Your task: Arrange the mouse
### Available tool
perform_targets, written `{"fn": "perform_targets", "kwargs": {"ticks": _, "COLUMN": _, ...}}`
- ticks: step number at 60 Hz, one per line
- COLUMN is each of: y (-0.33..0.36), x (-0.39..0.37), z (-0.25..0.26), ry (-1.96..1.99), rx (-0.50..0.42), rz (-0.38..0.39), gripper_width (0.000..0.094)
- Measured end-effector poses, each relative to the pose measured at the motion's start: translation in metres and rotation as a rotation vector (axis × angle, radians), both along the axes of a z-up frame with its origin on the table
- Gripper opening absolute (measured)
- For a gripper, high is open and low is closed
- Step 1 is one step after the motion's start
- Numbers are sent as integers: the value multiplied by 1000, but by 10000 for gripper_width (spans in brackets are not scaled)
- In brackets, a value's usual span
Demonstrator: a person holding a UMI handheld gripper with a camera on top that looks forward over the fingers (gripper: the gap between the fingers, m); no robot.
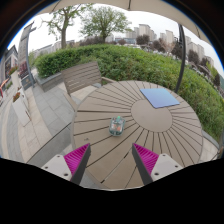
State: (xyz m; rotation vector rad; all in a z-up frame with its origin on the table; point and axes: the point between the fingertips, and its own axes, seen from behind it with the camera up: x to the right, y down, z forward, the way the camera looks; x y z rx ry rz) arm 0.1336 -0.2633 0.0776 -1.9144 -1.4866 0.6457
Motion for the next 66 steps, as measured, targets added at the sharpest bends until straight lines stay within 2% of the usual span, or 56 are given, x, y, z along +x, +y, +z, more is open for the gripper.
{"fn": "perform_targets", "kwargs": {"ticks": 8, "y": 9, "x": -32, "z": -22, "ry": -1, "rx": 28, "rz": -10, "gripper_width": 857}}
{"fn": "perform_targets", "kwargs": {"ticks": 31, "y": 32, "x": -92, "z": -84, "ry": 6, "rx": 12, "rz": -57, "gripper_width": 856}}
{"fn": "perform_targets", "kwargs": {"ticks": 43, "y": 37, "x": -118, "z": -93, "ry": 8, "rx": 9, "rz": -61, "gripper_width": 860}}
{"fn": "perform_targets", "kwargs": {"ticks": 66, "y": 41, "x": -150, "z": -92, "ry": 11, "rx": -52, "rz": -61, "gripper_width": 861}}
